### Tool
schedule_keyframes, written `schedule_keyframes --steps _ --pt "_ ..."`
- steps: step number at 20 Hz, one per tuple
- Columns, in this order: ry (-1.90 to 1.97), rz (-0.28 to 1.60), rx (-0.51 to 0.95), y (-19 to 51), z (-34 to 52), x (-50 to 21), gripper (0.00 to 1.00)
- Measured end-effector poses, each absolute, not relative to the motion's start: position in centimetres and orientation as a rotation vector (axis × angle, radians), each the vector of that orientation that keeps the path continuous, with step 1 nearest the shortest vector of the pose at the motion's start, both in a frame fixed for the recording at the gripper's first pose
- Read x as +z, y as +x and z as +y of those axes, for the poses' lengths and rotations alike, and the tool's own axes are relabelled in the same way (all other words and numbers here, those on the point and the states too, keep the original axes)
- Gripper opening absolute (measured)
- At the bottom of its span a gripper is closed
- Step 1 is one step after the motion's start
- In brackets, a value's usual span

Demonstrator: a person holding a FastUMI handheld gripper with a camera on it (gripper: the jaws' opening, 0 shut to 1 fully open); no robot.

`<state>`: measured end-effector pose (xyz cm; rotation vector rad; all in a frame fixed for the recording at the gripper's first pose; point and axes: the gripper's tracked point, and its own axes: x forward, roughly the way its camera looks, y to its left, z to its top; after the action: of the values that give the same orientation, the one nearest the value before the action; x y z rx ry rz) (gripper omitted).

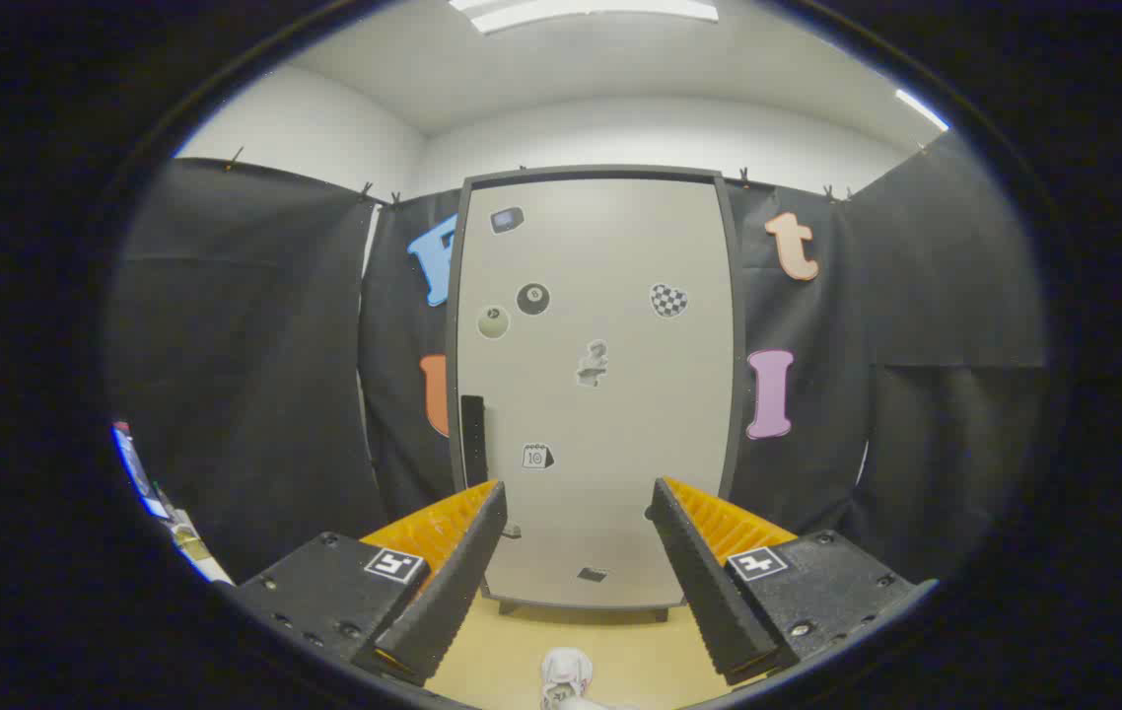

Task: Open the shoe cabinet door, grab the shoes and put them into the shoe cabinet, then close the shoe cabinet door.

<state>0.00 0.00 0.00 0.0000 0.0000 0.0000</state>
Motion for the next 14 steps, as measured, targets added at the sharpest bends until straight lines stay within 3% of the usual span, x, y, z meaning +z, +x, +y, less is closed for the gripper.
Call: schedule_keyframes --steps 14 --pt "-0.011 0.003 -0.096 -0.5 2.2 1.5 0.97"
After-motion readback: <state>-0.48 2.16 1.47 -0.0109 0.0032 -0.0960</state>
